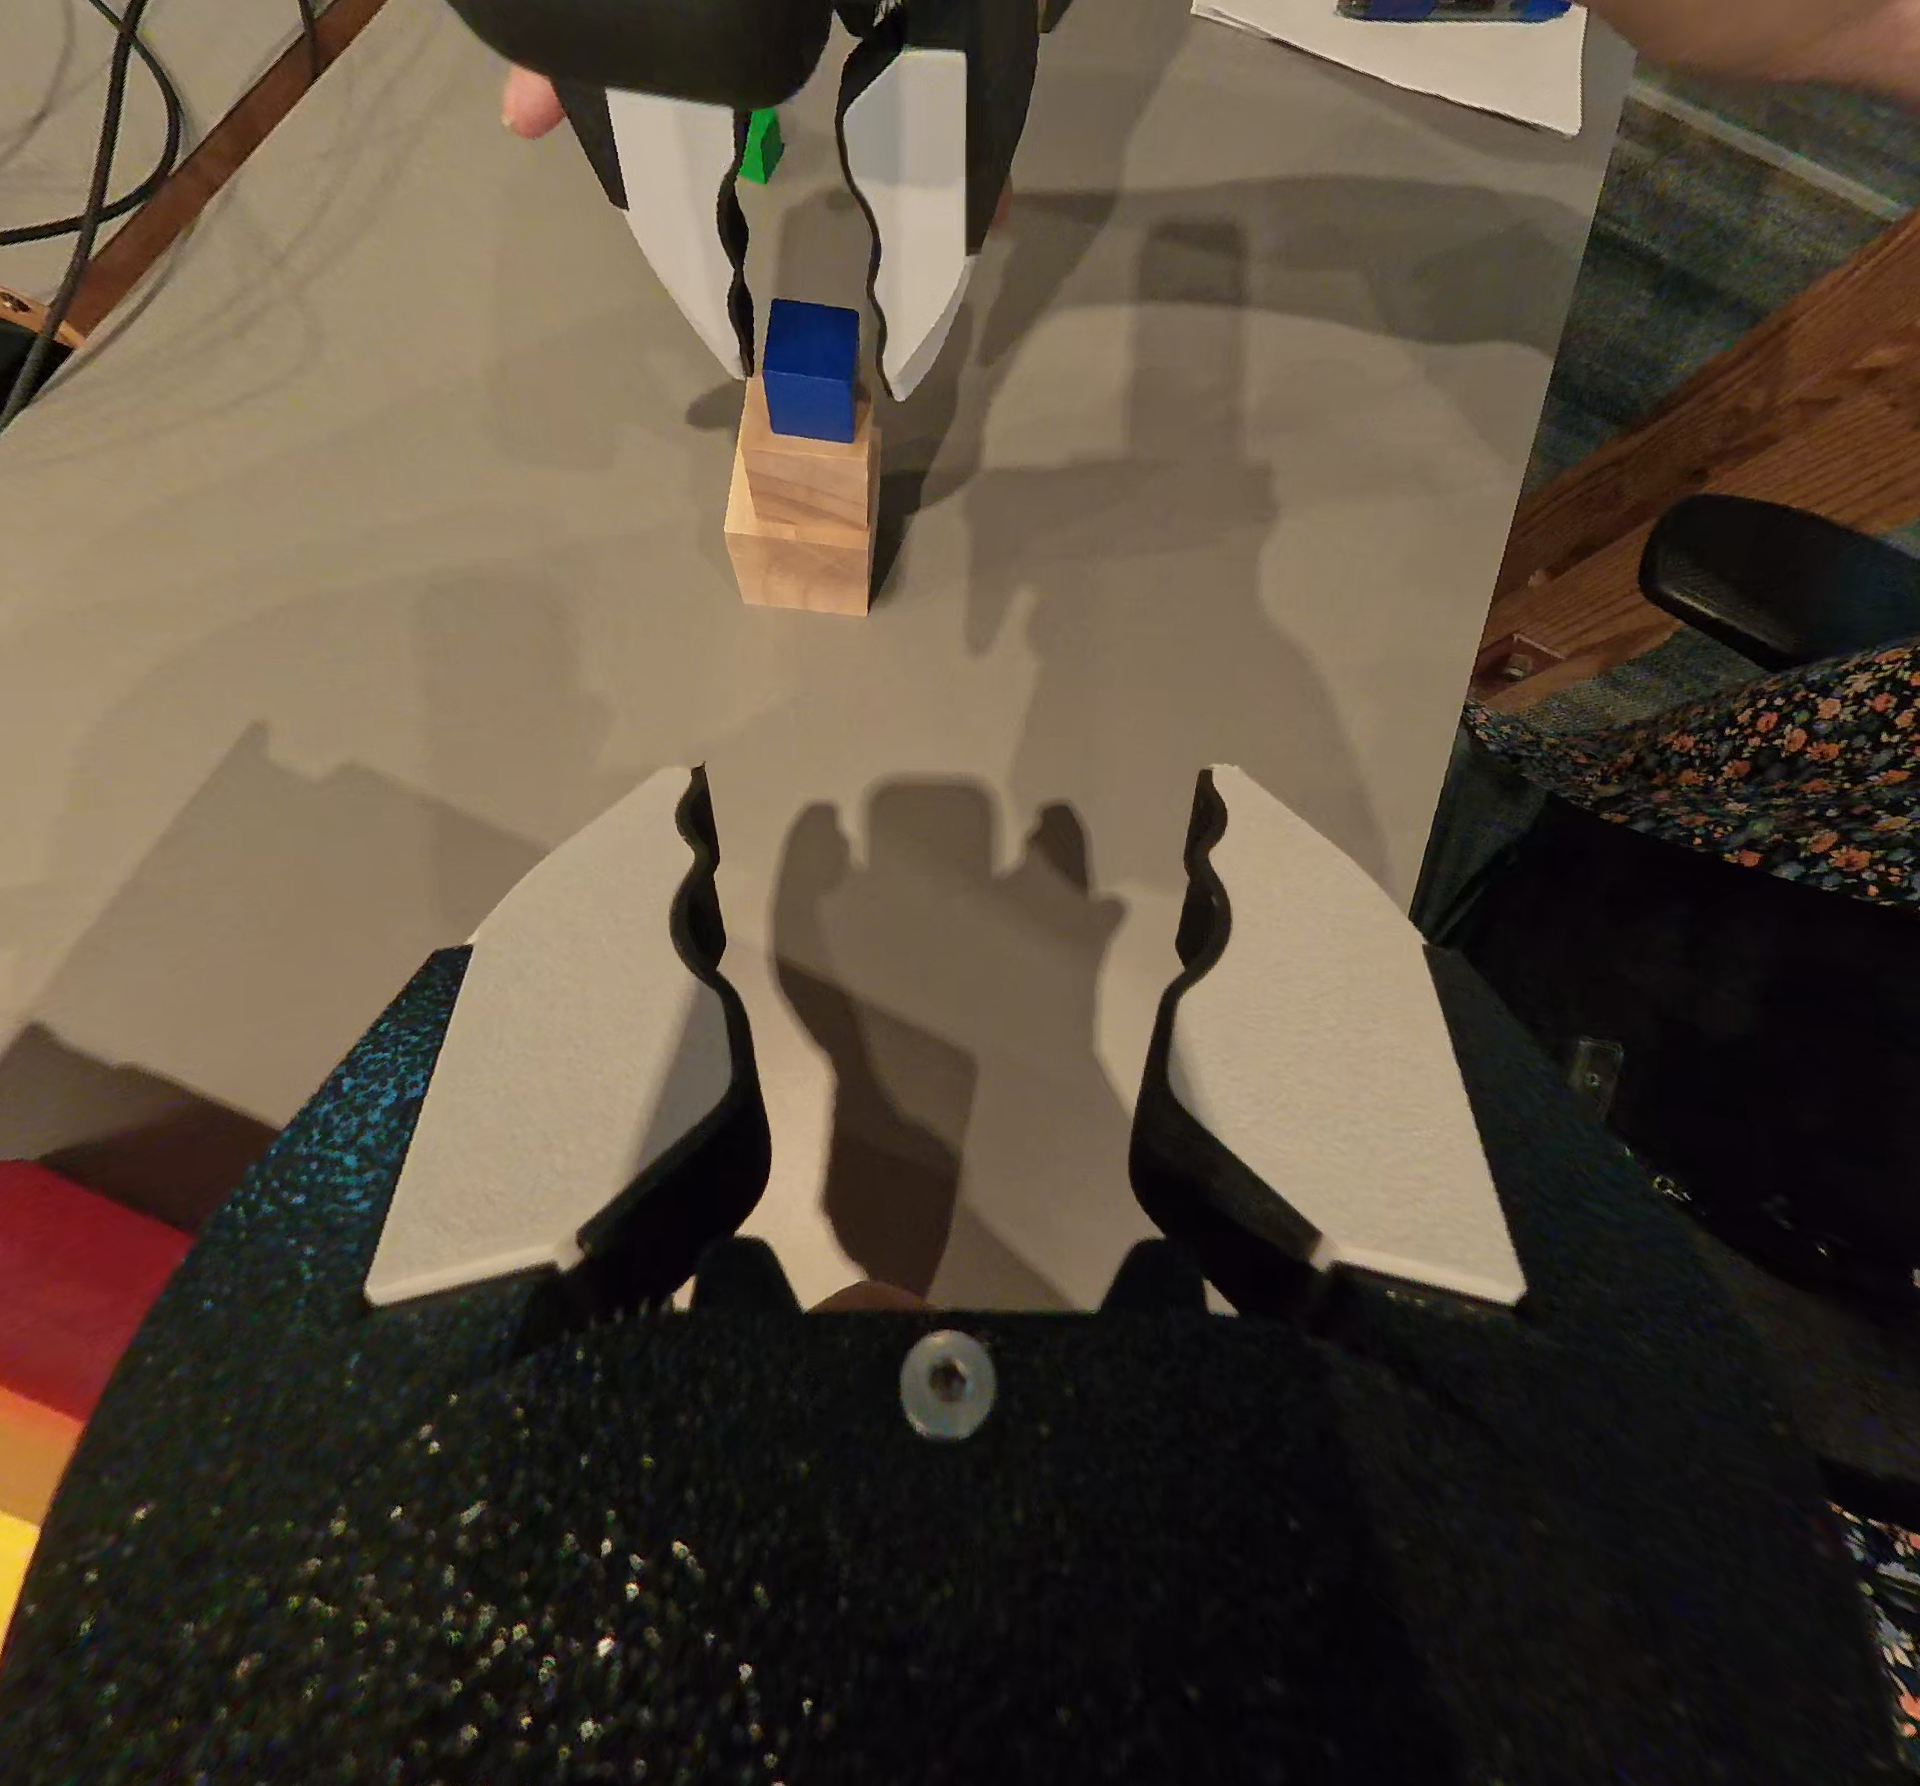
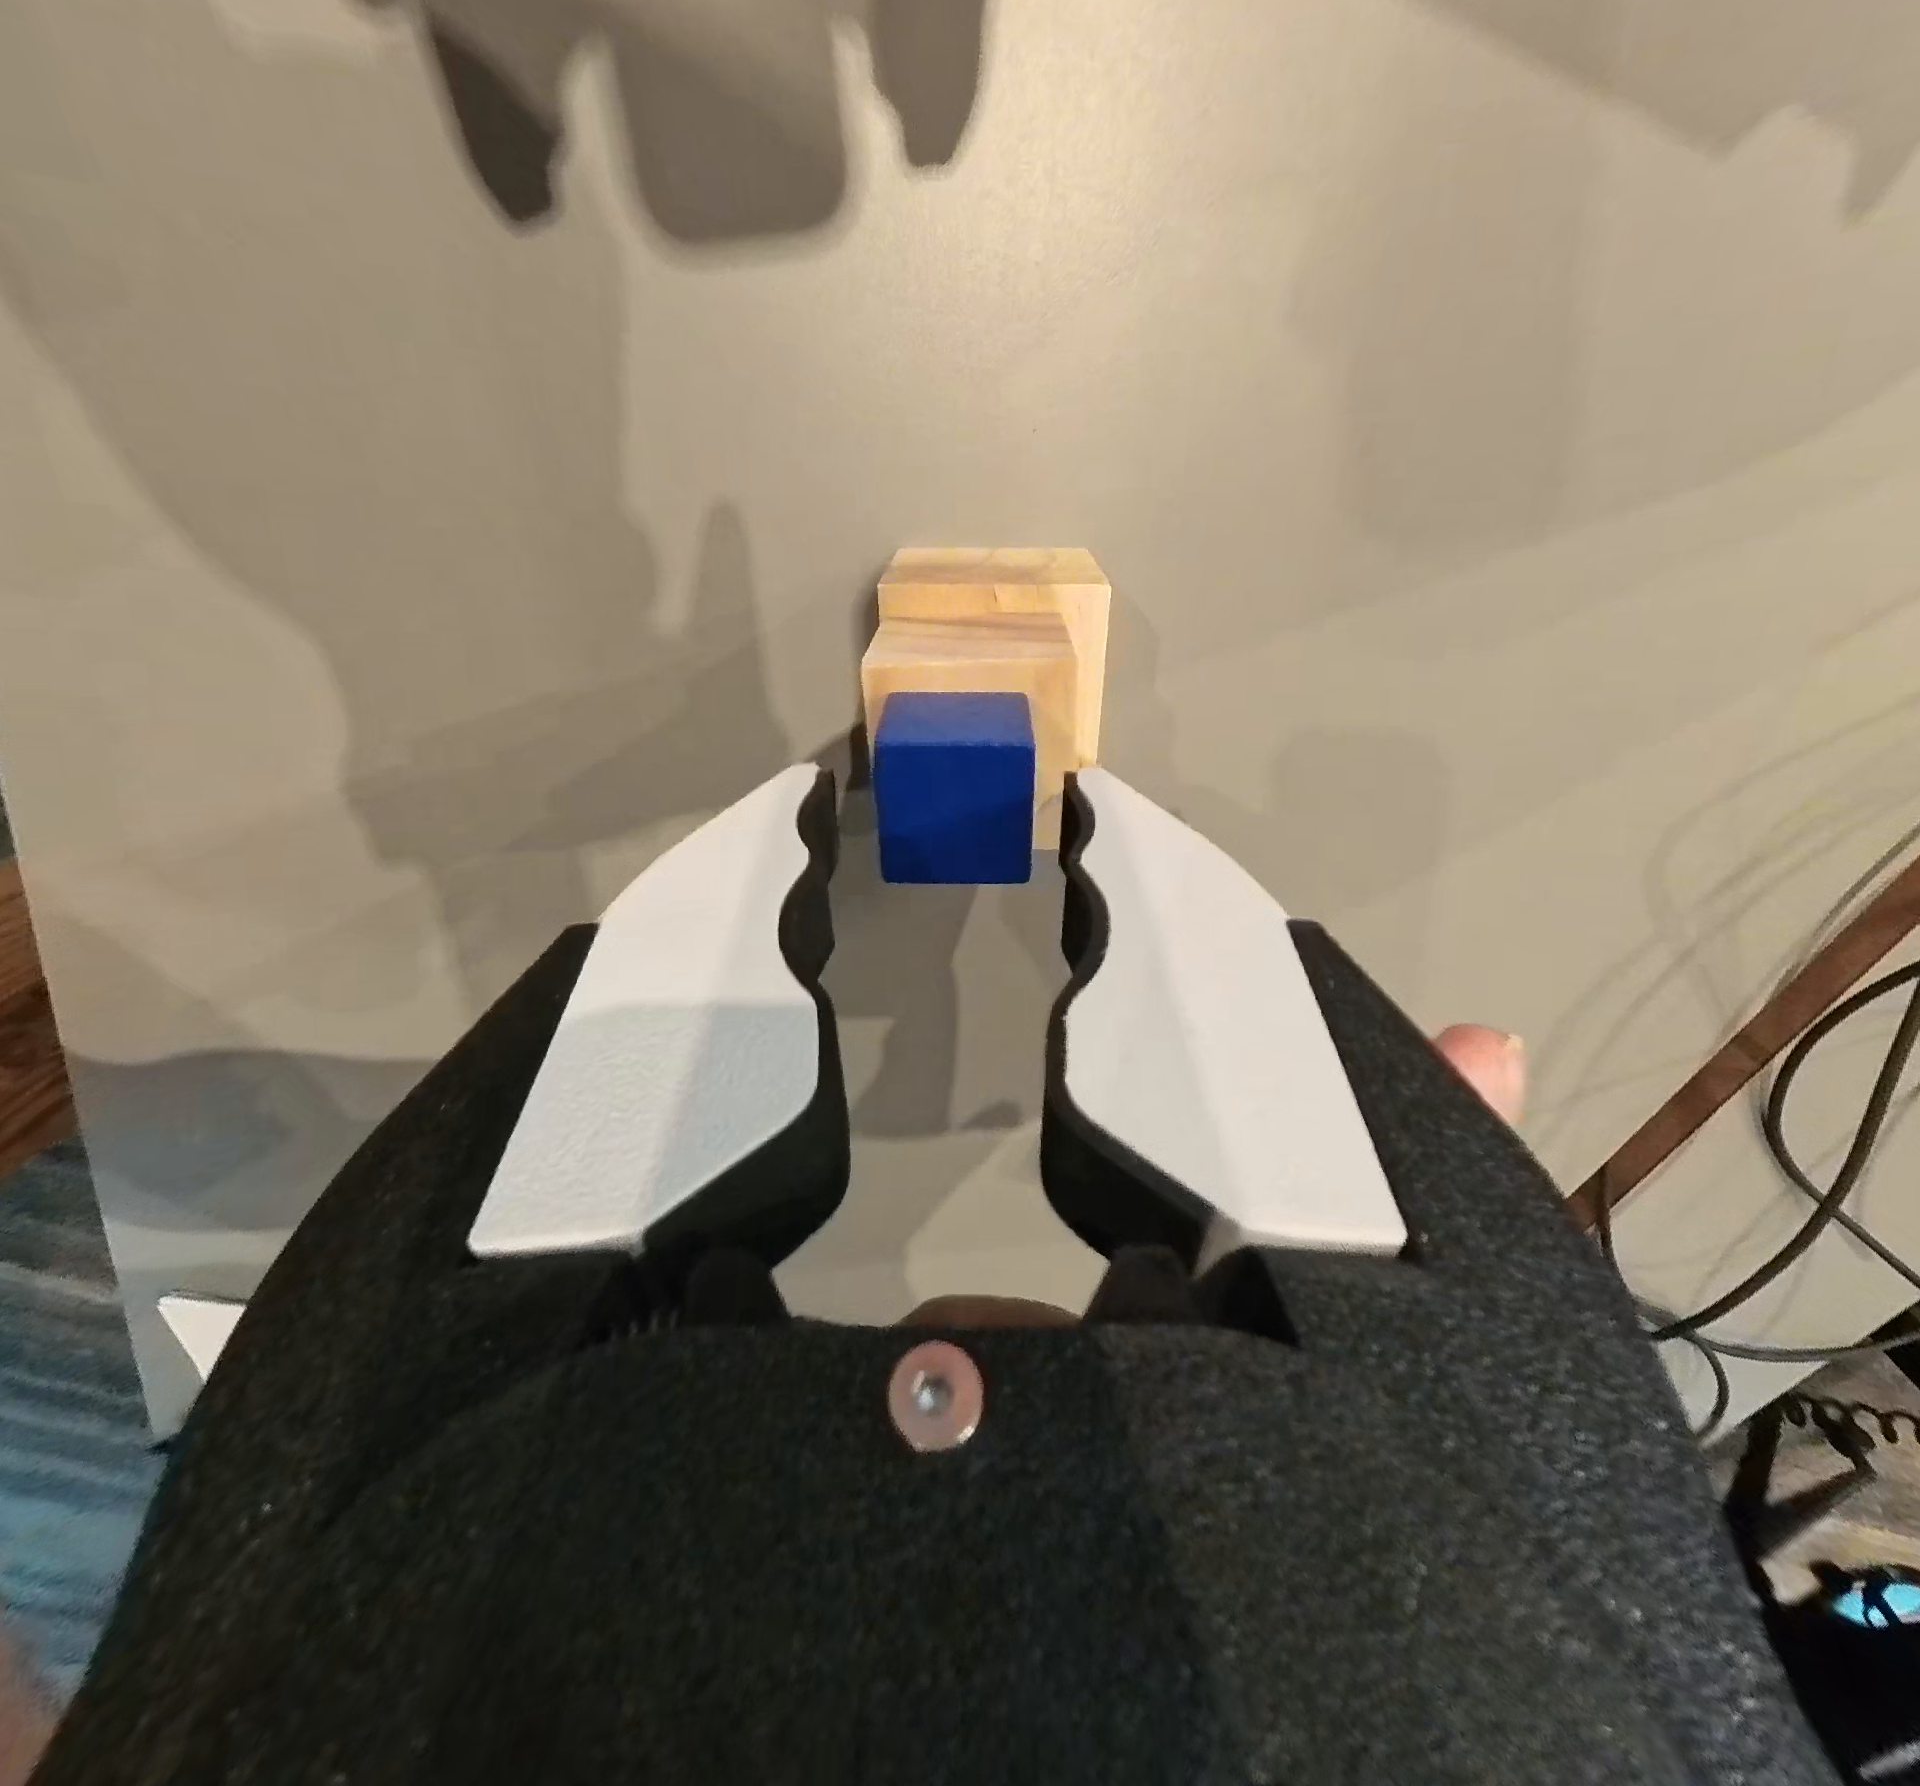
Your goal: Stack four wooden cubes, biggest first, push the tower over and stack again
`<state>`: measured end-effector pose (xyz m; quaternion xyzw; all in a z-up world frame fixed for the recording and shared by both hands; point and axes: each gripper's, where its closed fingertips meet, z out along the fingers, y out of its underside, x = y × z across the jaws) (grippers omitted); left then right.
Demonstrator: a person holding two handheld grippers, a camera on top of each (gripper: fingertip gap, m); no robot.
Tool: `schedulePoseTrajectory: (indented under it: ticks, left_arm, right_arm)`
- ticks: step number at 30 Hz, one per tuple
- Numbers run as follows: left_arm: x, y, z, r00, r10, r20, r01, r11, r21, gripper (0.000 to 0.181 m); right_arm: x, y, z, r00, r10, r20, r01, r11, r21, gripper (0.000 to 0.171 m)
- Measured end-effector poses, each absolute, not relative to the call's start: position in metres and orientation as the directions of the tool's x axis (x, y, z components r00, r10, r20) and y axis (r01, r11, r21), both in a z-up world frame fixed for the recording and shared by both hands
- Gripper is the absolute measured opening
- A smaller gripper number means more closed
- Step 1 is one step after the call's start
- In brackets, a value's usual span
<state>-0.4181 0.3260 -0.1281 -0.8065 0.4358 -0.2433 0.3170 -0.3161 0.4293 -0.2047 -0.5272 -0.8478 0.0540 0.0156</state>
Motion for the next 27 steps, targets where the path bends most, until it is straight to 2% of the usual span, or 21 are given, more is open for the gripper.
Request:
schedulePoseTrajectory:
  ticks: [1, 12, 27]
  left_arm:
    - [-0.418, 0.326, -0.128, 0.502, -0.857, 0.116, -0.549, -0.419, -0.723, 0.086]
    - [-0.418, 0.325, -0.131, 0.500, -0.858, 0.120, -0.555, -0.424, -0.715, 0.086]
    - [-0.414, 0.325, -0.141, 0.501, -0.856, 0.131, -0.573, -0.441, -0.691, 0.086]
  right_arm:
    - [-0.317, 0.428, -0.204, -0.440, 0.897, -0.035, 0.893, 0.434, -0.119, 0.042]
    - [-0.284, 0.456, -0.205, -0.342, 0.940, -0.001, 0.929, 0.338, -0.150, 0.069]
    - [-0.186, 0.540, -0.248, -0.134, 0.991, 0.024, 0.983, 0.135, -0.121, 0.065]
